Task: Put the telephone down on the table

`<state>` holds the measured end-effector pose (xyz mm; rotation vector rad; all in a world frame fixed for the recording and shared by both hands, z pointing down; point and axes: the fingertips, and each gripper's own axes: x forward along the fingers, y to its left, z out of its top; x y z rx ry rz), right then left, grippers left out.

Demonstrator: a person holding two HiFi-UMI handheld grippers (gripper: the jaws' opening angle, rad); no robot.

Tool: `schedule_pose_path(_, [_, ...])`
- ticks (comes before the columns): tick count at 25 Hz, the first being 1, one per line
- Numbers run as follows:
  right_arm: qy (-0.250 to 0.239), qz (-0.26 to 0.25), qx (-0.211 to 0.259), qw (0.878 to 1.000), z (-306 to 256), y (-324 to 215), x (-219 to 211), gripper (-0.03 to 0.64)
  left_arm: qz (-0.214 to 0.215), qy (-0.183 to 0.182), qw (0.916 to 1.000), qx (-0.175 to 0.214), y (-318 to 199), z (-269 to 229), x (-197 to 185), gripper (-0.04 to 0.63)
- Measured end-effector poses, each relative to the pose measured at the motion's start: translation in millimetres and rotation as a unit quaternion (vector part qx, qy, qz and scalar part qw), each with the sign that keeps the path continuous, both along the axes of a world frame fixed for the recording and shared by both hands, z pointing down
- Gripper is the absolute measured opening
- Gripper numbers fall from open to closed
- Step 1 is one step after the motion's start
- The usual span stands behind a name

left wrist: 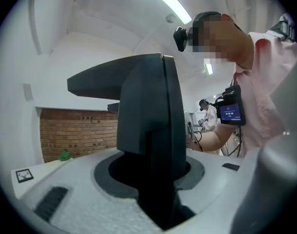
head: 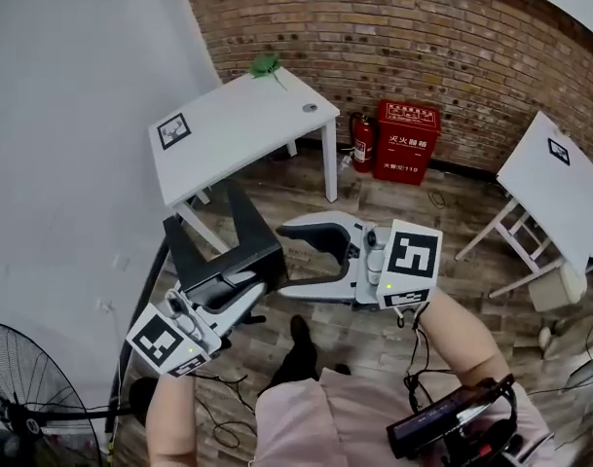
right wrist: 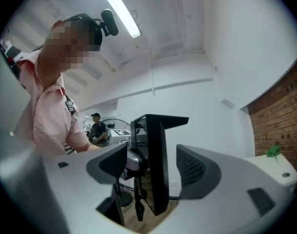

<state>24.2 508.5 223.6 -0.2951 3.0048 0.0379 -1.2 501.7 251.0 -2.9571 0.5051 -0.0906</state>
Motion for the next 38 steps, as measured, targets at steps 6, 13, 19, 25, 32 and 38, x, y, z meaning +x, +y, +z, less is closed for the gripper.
schedule_pose_path(6, [0.001,-0.039,-0.037,0.999,21,-54,-19,0.32,0.03,0.005,0.9986,-0.044,-49,36,5,0.16])
schedule_pose_path(13, [-0.001,-0.033,-0.053,0.998,41,-142,-31,0.187,0.079,0.01,0.9923,-0.095,-130,59,-4,0.16])
schedule_pose_path(19, [-0.005,-0.02,-0.062,0.998,34,-200,-48,0.181,0.099,0.027,0.9867,-0.126,-187,53,-19,0.16])
schedule_pose_path(25, [-0.01,-0.003,-0.047,0.999,19,-243,-55,0.18,0.114,0.033,0.9859,-0.119,-229,39,-28,0.16])
schedule_pose_path(32, [-0.013,0.015,-0.06,0.998,29,-275,-55,0.179,0.132,0.038,0.9812,-0.136,-261,49,-28,0.16])
schedule_pose_path(38, [-0.014,0.027,-0.094,0.995,47,-311,-45,0.181,0.14,0.043,0.974,-0.173,-293,67,-18,0.16])
